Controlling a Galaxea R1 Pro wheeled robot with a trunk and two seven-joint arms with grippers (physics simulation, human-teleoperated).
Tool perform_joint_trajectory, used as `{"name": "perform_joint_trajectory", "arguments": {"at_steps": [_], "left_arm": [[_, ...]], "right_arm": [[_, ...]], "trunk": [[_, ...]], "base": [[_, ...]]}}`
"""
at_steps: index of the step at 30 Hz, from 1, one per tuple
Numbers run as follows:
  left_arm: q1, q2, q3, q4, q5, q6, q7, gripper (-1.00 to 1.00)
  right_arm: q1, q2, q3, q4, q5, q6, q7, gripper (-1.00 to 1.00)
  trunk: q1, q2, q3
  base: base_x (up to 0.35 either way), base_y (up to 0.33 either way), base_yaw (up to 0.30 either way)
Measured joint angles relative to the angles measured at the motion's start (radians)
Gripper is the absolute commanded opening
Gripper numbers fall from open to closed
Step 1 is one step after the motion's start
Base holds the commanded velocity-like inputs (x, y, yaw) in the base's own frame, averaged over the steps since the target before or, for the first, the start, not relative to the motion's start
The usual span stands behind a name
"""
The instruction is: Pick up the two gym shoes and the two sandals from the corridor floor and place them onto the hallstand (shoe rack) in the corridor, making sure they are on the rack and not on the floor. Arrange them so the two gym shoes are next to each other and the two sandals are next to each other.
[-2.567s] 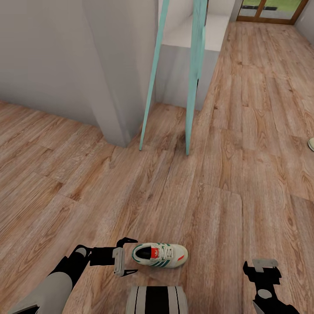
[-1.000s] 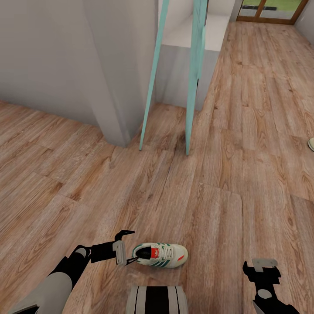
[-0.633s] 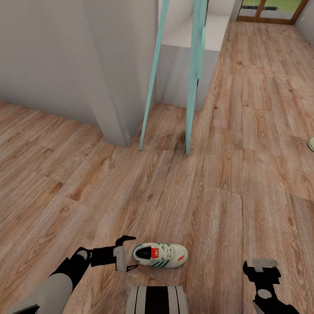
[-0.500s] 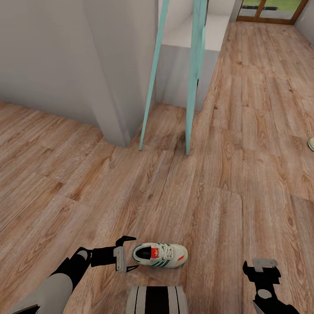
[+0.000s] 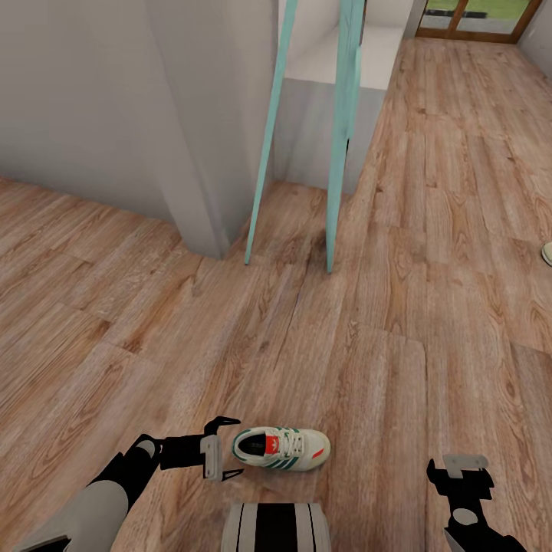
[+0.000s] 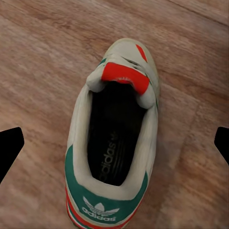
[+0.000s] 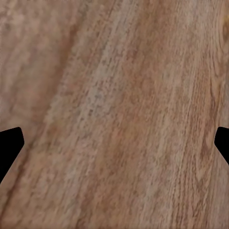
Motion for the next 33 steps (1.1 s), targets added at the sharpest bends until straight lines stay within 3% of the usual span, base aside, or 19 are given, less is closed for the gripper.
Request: {"name": "perform_joint_trajectory", "arguments": {"at_steps": [3, 9, 33], "left_arm": [[0.000, 0.000, 0.000, 0.000, 0.000, 0.000, 0.000, 1.00], [0.002, -0.028, 0.011, -0.004, 0.016, 0.007, -0.019, 1.00], [0.002, -0.031, 0.012, -0.004, 0.017, 0.006, -0.019, 1.00]], "right_arm": [[0.000, 0.000, 0.000, 0.000, 0.000, 0.000, 0.000, 1.00], [0.002, 0.033, 0.004, 0.003, 0.002, -0.001, 0.005, 1.00], [0.002, 0.035, 0.004, 0.003, 0.001, -0.001, 0.005, 1.00]], "trunk": [[0.000, 0.000, 0.000], [0.000, 0.000, 0.000], [0.000, 0.000, 0.000]], "base": [[0.000, 0.000, 0.000], [0.000, 0.000, 0.000], [0.000, 0.000, 0.000]]}}
